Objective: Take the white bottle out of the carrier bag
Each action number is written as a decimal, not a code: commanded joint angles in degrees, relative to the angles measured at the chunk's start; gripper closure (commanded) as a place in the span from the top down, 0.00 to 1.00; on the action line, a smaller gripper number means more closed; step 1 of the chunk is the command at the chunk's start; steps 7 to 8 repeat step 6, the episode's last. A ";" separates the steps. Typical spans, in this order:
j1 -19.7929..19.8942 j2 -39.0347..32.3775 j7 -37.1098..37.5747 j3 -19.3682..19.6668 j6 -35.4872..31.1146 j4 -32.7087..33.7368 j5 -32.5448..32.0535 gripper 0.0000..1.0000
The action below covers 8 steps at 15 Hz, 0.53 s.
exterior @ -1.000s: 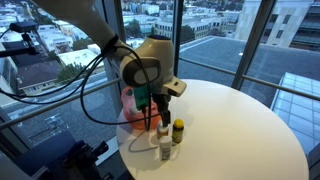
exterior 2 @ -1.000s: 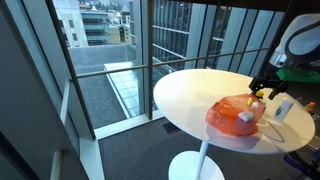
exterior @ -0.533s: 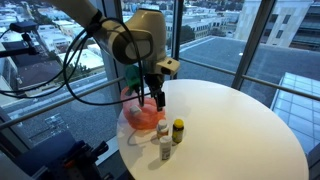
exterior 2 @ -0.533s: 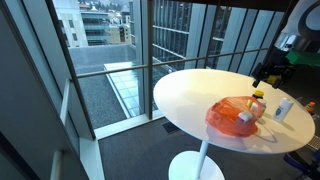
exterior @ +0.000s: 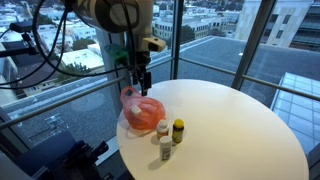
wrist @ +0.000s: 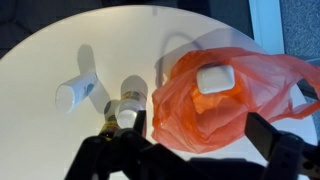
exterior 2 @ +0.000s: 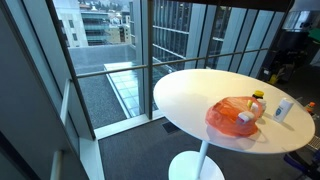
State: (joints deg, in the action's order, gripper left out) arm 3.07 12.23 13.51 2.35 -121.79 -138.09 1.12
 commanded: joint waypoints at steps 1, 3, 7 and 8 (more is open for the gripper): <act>-0.40 0.27 -3.11 -1.02 8.23 3.62 -1.67 1.00; -0.14 0.63 -2.12 -1.00 6.04 2.13 -0.69 1.00; -0.23 0.54 -2.36 -1.20 6.55 2.30 -0.81 1.00; -0.23 0.54 -2.36 -1.20 6.55 2.30 -0.81 1.00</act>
